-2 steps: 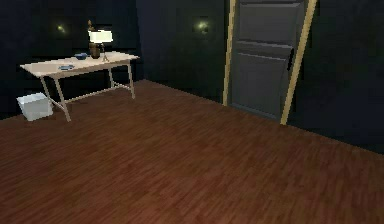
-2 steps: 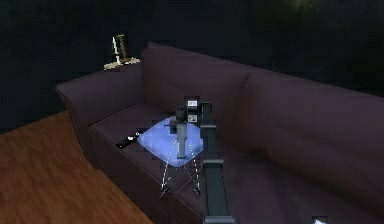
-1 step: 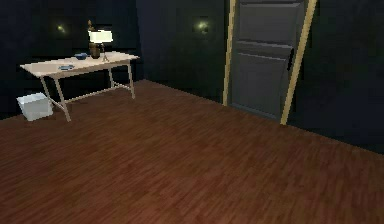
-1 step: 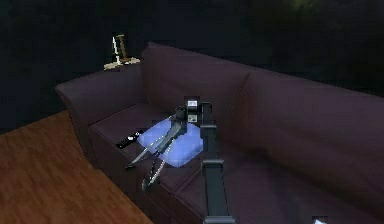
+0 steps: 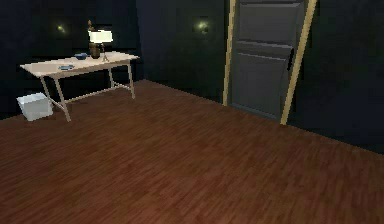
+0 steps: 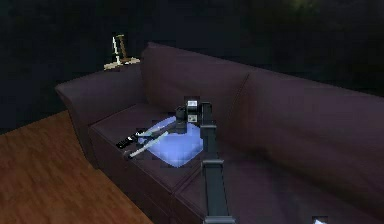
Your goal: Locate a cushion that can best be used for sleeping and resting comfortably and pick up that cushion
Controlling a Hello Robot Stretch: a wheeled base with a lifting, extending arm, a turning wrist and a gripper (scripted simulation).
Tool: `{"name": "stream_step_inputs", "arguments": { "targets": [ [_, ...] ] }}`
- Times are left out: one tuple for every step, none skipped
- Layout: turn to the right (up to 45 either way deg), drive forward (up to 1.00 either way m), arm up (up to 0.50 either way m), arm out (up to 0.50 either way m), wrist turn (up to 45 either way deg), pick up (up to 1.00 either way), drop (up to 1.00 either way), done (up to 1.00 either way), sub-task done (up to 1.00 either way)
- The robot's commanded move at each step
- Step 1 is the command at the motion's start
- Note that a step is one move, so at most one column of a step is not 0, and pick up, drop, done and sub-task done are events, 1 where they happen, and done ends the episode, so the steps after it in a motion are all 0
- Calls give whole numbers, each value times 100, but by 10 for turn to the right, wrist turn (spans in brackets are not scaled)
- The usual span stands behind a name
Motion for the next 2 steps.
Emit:
{"name": "stream_step_inputs", "arguments": {
  "targets": [
    [0, 0, 0, 0, 450, 0, 0, 0, 0],
    [0, 0, 0, 0, 300, 0, 0, 0, 0]
  ]
}}
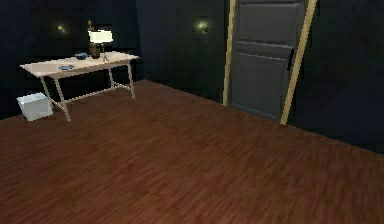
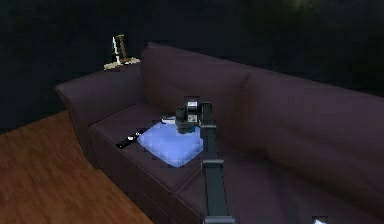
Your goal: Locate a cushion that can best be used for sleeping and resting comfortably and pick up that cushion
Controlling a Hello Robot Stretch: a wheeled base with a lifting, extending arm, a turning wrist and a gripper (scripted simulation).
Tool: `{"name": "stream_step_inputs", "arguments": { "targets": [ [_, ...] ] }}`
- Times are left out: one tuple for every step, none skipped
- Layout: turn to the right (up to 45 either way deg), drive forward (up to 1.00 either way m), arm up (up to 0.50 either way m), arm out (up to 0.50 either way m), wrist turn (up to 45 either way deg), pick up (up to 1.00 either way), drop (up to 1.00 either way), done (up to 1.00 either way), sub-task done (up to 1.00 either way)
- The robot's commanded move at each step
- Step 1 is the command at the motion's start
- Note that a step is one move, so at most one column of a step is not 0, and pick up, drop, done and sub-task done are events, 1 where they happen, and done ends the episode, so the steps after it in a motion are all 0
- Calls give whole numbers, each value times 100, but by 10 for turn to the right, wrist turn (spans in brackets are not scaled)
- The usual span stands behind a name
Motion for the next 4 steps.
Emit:
{"name": "stream_step_inputs", "arguments": {
  "targets": [
    [0, 0, -30, 0, 0, 0, 0, 0, 0],
    [0, 0, 0, 0, 0, 100, 0, 0, 0],
    [0, 0, 10, 0, 0, 0, 0, 0, 0],
    [0, 0, 0, 0, 0, 0, 0, 100, 0]
  ]
}}
